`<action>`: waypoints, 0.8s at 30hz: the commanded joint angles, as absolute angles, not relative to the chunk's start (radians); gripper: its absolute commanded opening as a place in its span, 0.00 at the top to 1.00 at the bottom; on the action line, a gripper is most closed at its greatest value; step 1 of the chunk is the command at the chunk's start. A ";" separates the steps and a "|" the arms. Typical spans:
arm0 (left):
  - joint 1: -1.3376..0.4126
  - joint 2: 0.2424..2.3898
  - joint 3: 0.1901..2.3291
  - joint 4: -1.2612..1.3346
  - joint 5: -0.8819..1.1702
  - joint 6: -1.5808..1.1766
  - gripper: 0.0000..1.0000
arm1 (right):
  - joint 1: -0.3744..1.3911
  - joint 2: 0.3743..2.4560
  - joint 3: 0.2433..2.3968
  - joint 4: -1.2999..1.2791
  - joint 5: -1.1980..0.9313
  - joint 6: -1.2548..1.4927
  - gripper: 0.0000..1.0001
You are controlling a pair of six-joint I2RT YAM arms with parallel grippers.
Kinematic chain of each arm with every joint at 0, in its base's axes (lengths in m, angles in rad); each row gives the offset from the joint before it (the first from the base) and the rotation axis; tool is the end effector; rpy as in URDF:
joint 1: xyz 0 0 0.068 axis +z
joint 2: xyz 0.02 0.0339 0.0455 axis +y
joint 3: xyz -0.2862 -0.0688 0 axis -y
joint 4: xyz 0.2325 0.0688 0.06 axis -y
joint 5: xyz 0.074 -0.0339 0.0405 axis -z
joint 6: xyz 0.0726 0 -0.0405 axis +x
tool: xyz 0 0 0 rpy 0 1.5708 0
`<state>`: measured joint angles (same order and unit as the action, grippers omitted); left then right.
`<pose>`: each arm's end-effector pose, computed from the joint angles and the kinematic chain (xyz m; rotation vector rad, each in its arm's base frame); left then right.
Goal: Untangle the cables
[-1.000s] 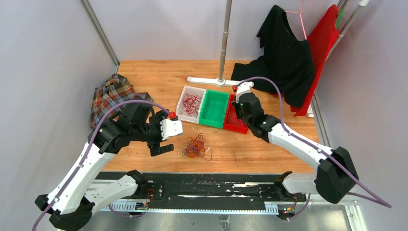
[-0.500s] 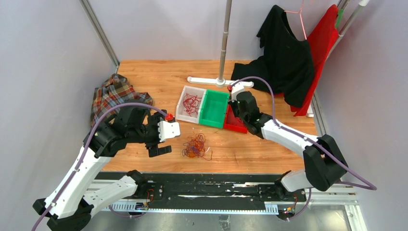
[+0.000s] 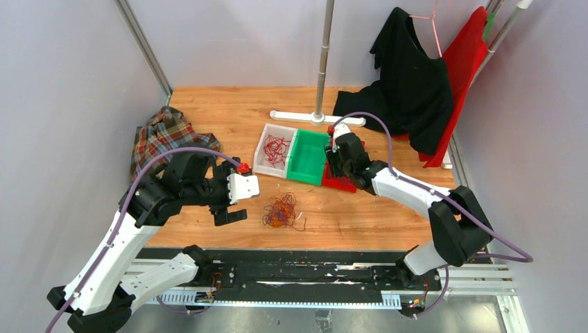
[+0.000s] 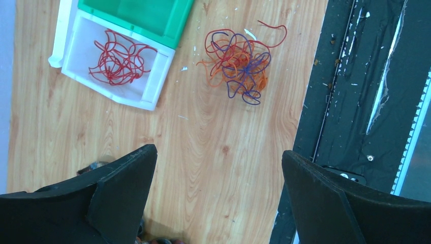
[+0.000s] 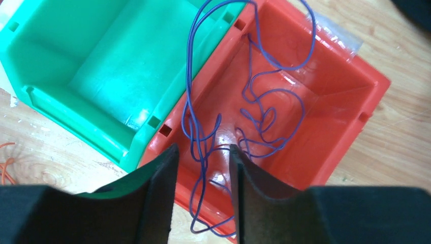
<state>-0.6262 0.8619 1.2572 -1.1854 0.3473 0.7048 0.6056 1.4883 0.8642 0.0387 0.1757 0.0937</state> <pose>0.0870 -0.0934 0.3746 1.5676 1.7253 -0.3700 0.2879 0.1839 0.2312 -0.4463 2.1072 0.2177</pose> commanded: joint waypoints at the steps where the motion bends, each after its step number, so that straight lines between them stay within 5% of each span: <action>1: -0.632 0.851 1.282 -1.193 0.353 0.717 0.02 | 0.575 1.449 0.926 -0.044 0.171 0.155 0.54; 13: -0.632 0.854 1.292 -1.193 0.356 0.717 0.02 | 0.505 1.415 1.027 -0.149 0.128 0.306 0.53; 24: -0.632 0.877 1.299 -1.192 0.341 0.711 0.02 | 0.498 1.638 1.180 -0.196 0.111 0.324 0.72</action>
<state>-0.6262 0.8742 1.2713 -1.1873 0.3466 0.7074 0.5140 1.5608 1.1564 -0.1436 0.1131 0.2989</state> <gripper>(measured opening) 0.978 0.291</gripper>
